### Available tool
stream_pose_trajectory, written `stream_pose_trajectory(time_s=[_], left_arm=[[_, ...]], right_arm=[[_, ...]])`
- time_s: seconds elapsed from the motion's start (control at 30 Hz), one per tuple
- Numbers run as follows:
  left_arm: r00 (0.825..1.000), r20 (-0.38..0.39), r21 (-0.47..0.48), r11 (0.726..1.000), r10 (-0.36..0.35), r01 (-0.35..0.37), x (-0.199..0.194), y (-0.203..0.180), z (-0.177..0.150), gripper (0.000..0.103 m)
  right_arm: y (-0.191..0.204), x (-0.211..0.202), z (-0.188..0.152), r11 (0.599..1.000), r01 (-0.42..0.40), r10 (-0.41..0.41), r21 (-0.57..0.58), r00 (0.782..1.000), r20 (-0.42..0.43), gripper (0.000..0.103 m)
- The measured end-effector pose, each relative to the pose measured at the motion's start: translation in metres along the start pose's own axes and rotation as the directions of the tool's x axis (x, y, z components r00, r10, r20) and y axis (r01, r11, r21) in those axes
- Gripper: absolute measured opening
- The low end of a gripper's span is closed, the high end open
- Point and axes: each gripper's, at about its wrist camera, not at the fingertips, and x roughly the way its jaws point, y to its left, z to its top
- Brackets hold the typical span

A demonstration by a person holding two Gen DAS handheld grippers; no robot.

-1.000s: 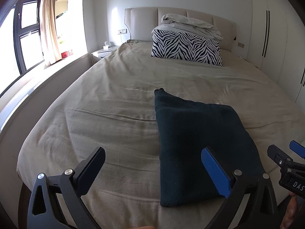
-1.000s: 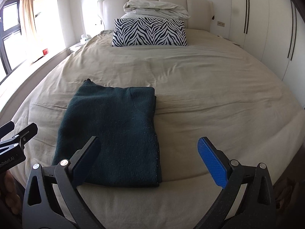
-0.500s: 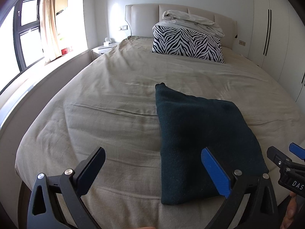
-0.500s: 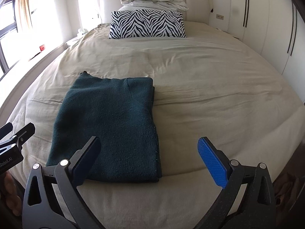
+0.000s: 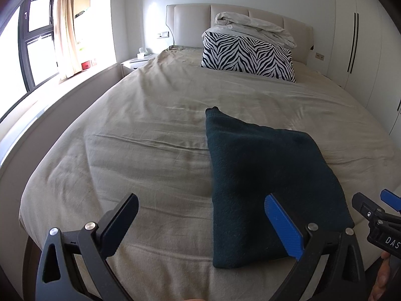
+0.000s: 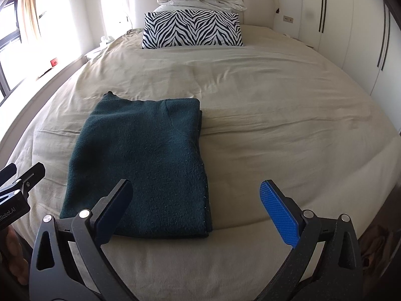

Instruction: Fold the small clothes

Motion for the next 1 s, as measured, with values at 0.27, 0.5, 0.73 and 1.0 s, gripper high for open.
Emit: stream_pose_trajectory(time_s=[0.27,0.5,0.73,1.0], left_arm=[[1.000,0.000,0.001,1.000,0.000,0.000,-0.0002,-0.0001,-0.0001,0.103],[1.000,-0.001,0.001,1.000,0.001,-0.001,-0.0002,-0.0005,0.0001,0.103],[1.000,-0.001,0.001,1.000,0.001,-0.001,-0.0001,-0.0002,0.0003,0.103],[1.000,-0.002,0.001,1.000,0.000,0.000,-0.0003,-0.0003,0.0004,0.103]], right_arm=[[0.0014,-0.0001,-0.0007,1.000,-0.001,0.001,0.000,1.000,-0.001,0.103],[0.0030,-0.0002,-0.0024,1.000,-0.001,0.001,0.004,1.000,-0.003,0.103],[0.0025,0.0002,-0.0044,1.000,-0.002,0.002,0.004,1.000,-0.004,0.103],[0.0022,0.0005,-0.0053,1.000,-0.005,0.005,0.005,1.000,-0.008,0.103]])
